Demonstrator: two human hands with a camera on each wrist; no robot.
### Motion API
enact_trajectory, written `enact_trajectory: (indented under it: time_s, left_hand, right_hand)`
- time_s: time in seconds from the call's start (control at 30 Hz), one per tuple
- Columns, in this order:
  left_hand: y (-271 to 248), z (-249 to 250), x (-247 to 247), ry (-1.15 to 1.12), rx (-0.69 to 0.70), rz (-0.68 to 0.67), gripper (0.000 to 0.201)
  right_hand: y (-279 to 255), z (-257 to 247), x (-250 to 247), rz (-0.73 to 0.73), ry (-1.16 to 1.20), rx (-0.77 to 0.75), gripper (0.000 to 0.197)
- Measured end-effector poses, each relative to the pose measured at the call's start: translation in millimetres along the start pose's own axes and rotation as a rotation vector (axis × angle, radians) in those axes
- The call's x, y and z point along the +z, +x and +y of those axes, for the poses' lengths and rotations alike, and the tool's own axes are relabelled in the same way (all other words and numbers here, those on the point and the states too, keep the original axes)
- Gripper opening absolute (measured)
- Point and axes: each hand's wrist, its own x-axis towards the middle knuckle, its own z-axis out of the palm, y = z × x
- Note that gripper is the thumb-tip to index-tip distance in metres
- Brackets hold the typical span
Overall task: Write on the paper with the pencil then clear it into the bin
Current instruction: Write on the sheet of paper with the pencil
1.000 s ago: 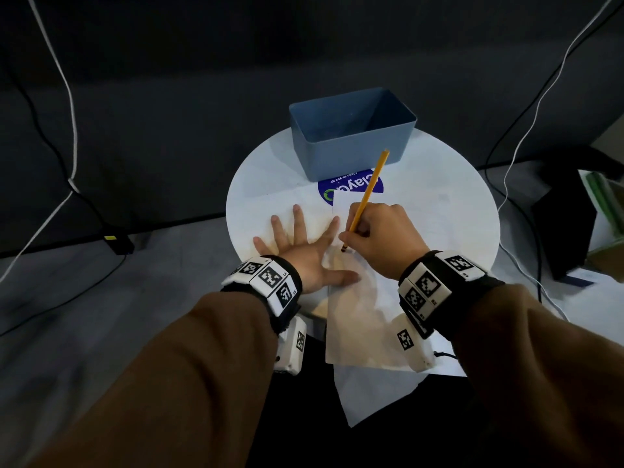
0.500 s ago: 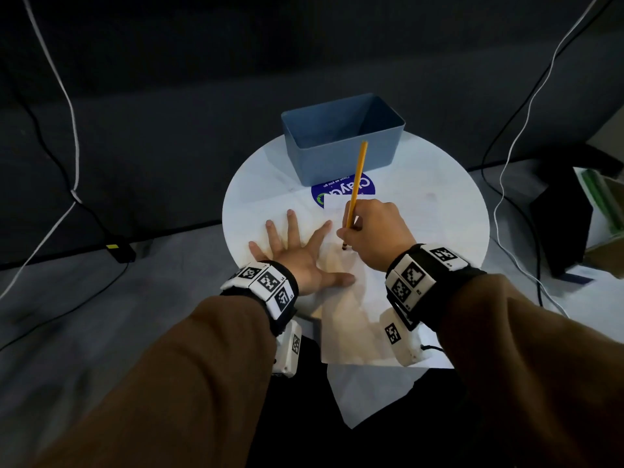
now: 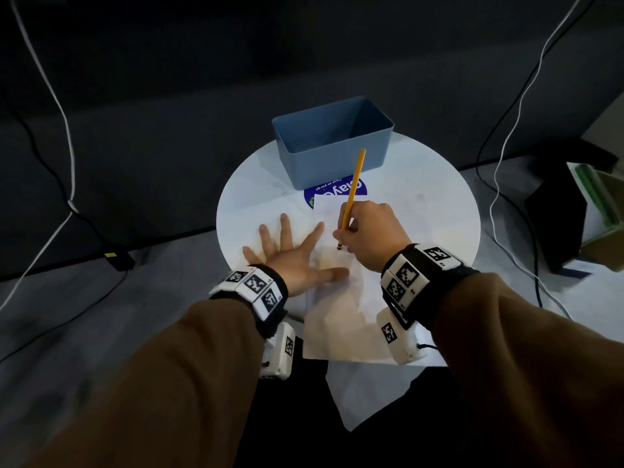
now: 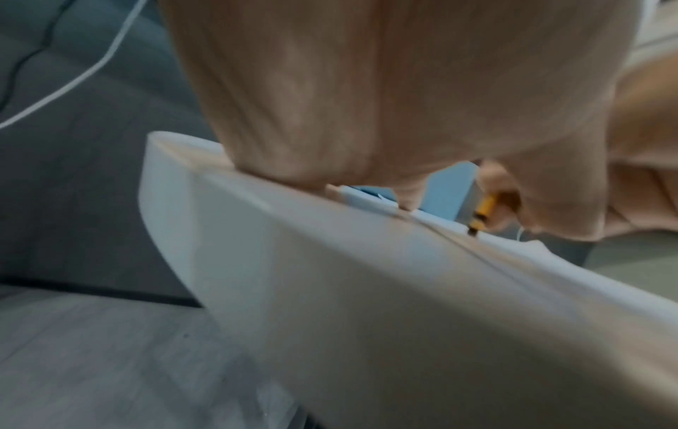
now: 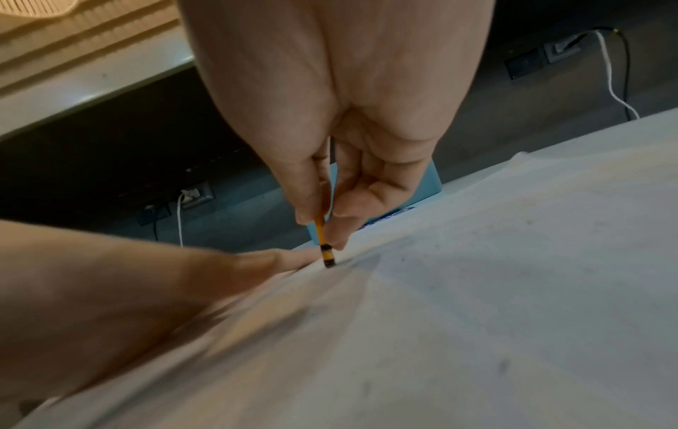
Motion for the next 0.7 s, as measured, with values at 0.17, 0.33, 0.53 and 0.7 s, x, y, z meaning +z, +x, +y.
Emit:
enact_trajectory:
  time_s: [0.17,0.33,0.53,0.7]
  left_hand:
    - [0,-6,-3,0.003,0.025,-0.020,0.105]
    - [0,-1,-1,0.037,0.013,-0.005,0.111]
    - [0,-2,0,0.021,0.024,-0.004,0.112]
    - [3,-2,1,0.025,0.020,-0.003,0.114]
  right_hand:
    - [7,4,-1,-0.007,-0.001,0.037,0.011]
    - [4,-8,3,-0.008,-0.011,-0.062,0.016]
    - [4,-3,2,-0.023,-0.137,-0.108,0.029]
    - [1,-4,0,-0.012,-0.098,-0.137,0.026]
